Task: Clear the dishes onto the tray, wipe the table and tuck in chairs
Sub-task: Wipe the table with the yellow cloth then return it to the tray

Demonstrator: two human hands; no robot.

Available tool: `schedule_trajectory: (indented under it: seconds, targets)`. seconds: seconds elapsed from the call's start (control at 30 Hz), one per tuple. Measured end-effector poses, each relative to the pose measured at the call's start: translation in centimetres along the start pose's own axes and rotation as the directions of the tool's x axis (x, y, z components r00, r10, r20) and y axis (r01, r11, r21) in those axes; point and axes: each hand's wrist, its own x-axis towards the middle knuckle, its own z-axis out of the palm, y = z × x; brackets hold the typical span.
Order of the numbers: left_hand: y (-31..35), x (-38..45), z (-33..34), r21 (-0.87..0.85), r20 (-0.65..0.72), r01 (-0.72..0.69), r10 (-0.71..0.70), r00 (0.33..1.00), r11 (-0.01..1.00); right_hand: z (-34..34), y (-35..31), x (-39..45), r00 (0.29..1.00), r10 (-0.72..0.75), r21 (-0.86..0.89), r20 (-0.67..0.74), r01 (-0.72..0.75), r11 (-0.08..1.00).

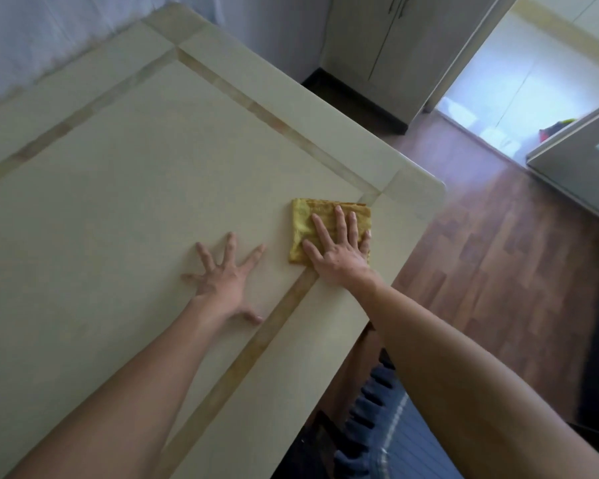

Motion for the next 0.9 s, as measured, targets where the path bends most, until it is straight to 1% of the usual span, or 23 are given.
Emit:
schedule_trajectory:
  seconds: [0.17,0.27,0.37,0.47,0.53,0.63,0.73,0.8,0.9]
  targets:
    - [0.2,0.0,-0.3,0.037,0.007,0.01,-0.01,1.0,0.999,-1.9,0.5,3.0,0.999,0.036,0.022,0.009,-0.037,0.999]
    - [-0.1,-0.7,-0.2,0.017,-0.006,-0.009,0.009,1.0,1.0,-0.7,0.0,1.8,0.999,0.047,-0.01,-0.016,-0.047,0.999]
    - [-1.3,-2.3,0.6,-0.045,-0.043,-0.035,0.033,0.999,0.998,1.5,-0.7,-1.6,0.999,0.037,-0.018,0.005,-0.037,0.999]
    - [-4.1,-4.5,3.2,-0.148,-0.095,-0.029,0.015,0.995,0.989,5.0,-2.1,-6.3,0.999,-0.026,-0.045,0.035,0.028,0.999]
    - [-6.1,-6.7,5.3,-0.193,-0.088,0.0,-0.018,0.996,0.981,7.0,-3.5,-9.6,0.996,-0.068,-0.056,0.063,0.071,0.996]
    - [-8.6,-10.0,8.4,-0.214,-0.07,0.019,-0.034,0.997,0.977,9.9,-5.8,-14.3,0.984,-0.148,-0.093,0.101,0.158,0.983]
    - [-10.4,-13.2,10.7,-0.201,-0.041,0.06,-0.069,0.997,0.978,13.0,-7.9,-19.4,0.961,-0.24,-0.135,0.14,0.258,0.957]
    - [-11.2,-14.6,11.7,-0.148,-0.01,0.062,-0.064,0.998,0.987,14.8,-8.5,-22.2,0.94,-0.302,-0.179,0.158,0.328,0.928]
    - [-11.7,-15.6,12.5,-0.06,-0.03,0.045,-0.047,0.998,0.997,15.0,-8.9,-21.7,0.928,-0.328,-0.193,0.178,0.36,0.913]
